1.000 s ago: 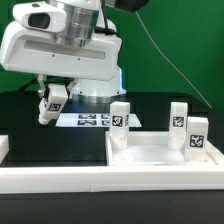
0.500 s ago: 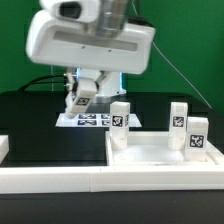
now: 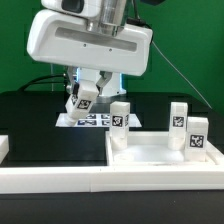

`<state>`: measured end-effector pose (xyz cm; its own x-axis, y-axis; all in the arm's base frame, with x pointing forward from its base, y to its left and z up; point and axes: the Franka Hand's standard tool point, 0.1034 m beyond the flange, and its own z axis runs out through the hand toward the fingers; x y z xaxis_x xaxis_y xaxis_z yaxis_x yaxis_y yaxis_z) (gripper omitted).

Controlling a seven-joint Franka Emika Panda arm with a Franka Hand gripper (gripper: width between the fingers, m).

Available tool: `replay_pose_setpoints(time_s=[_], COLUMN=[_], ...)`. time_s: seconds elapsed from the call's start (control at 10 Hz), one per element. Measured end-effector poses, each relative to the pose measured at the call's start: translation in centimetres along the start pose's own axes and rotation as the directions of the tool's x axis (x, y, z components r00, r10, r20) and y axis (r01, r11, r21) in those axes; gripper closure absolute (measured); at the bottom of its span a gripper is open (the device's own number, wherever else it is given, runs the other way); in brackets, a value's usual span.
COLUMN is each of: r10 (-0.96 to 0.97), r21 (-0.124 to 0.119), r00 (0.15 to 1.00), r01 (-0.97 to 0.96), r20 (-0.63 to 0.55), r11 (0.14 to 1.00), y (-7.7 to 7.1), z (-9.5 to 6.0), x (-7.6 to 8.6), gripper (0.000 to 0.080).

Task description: Assemble square table

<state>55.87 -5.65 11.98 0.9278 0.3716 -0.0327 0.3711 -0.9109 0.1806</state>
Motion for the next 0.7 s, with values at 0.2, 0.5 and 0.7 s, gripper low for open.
replay_pose_setpoints(time_s=[0.2, 0.5, 0.7], r10=[0.017, -0.020, -0.024], r21=[-0.030, -0.070, -0.070], r00=[0.993, 0.981, 0.981], r01=[-0.021, 0.007, 0.011], r20=[-0.113, -0.194, -0.194], r11=[0.999, 0.998, 0.998], y=[-0.4, -1.1, -1.3], z=[-0.9, -0.8, -0.8], x=[2.2, 2.7, 2.8], gripper=[0.0509, 0.0509, 0.0509])
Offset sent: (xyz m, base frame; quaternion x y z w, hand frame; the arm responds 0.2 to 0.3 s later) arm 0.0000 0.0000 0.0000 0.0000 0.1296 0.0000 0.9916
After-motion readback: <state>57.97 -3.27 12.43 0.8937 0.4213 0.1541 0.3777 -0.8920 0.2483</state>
